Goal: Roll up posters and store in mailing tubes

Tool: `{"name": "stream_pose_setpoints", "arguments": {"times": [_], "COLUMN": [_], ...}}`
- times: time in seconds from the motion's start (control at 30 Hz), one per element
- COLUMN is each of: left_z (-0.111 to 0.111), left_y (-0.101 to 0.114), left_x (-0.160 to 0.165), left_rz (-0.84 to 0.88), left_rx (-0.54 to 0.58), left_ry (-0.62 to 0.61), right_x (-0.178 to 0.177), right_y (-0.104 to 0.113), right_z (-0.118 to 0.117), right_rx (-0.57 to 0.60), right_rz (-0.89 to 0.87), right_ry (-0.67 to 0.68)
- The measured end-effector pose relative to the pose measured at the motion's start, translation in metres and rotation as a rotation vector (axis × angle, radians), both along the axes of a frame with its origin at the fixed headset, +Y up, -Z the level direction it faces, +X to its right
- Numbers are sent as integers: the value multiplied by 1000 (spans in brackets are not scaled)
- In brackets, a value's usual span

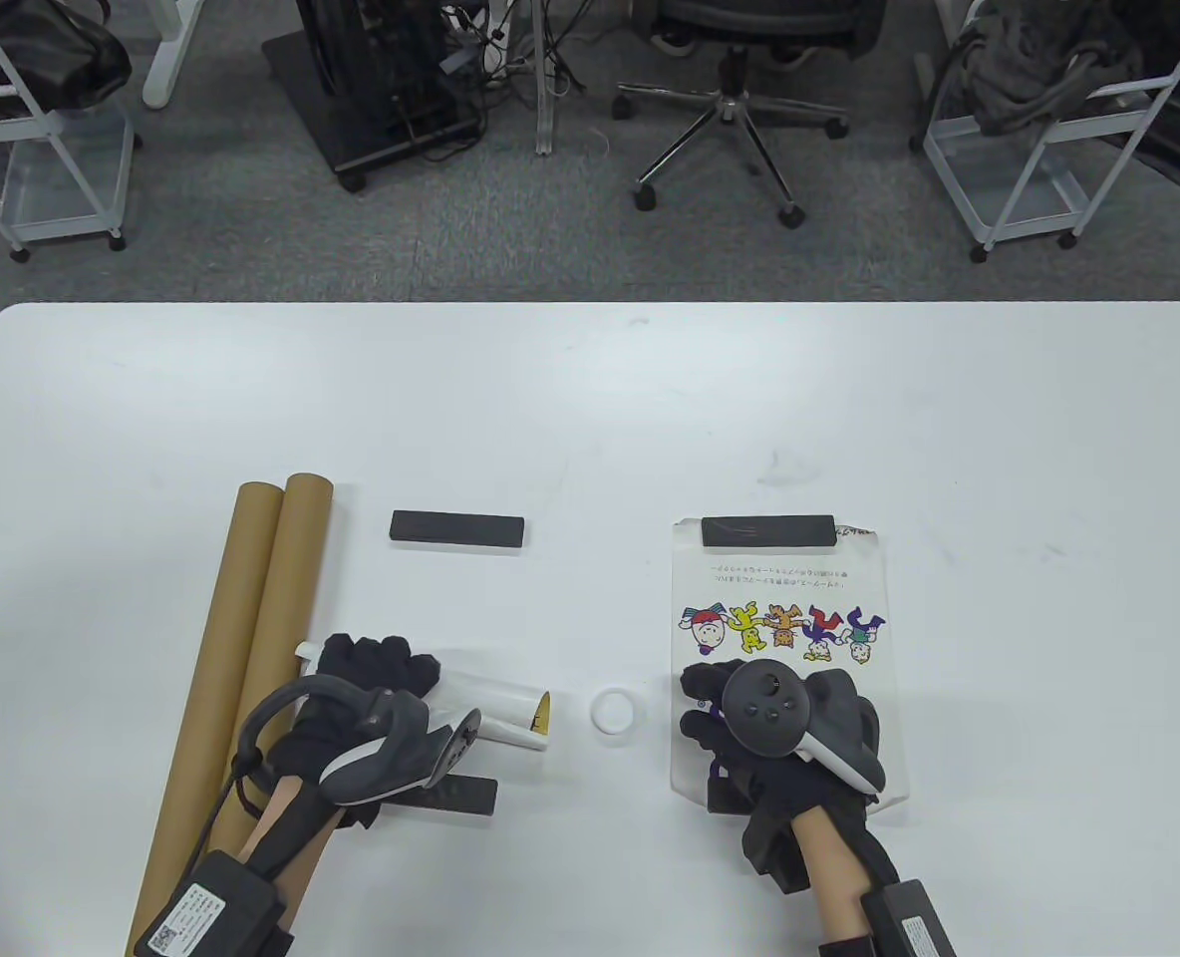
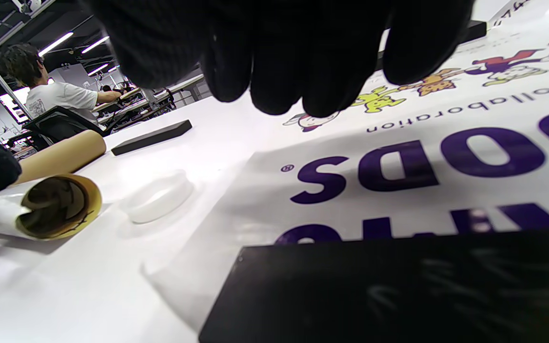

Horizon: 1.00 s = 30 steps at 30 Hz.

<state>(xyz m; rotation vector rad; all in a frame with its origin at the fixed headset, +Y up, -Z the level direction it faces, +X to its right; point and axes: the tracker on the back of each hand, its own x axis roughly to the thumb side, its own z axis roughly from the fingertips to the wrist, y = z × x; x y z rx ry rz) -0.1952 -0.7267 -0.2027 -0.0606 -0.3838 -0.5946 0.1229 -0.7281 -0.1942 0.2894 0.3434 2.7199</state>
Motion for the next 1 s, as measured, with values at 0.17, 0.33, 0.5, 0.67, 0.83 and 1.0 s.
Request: {"name": "stream_pose_setpoints", "arguments": {"times": [0.17, 0.33, 0.5, 0.67, 0.83, 1.0], "left_z": [2, 4, 8, 10, 11, 11], "left_y": [-2, 2, 14, 32, 51, 69], "left_x": [1, 1, 1, 4, 11, 24], "left_rz": [-10, 17, 58, 121, 223, 343], "left_rx": [27, 31, 57, 133, 147, 186], "left_ry": [-26, -38, -47, -42, -30, -44], "right_x": [0, 0, 0, 1, -1, 1], "right_y": [0, 0, 0, 0, 3, 3], "right_z": [0, 0, 0, 0, 0, -1], "right_rx": [-2, -2, -2, 0, 16, 27], "right_rz": [0, 4, 5, -6, -20, -35], "right_ry": [-2, 1, -1, -7, -4, -13]}}
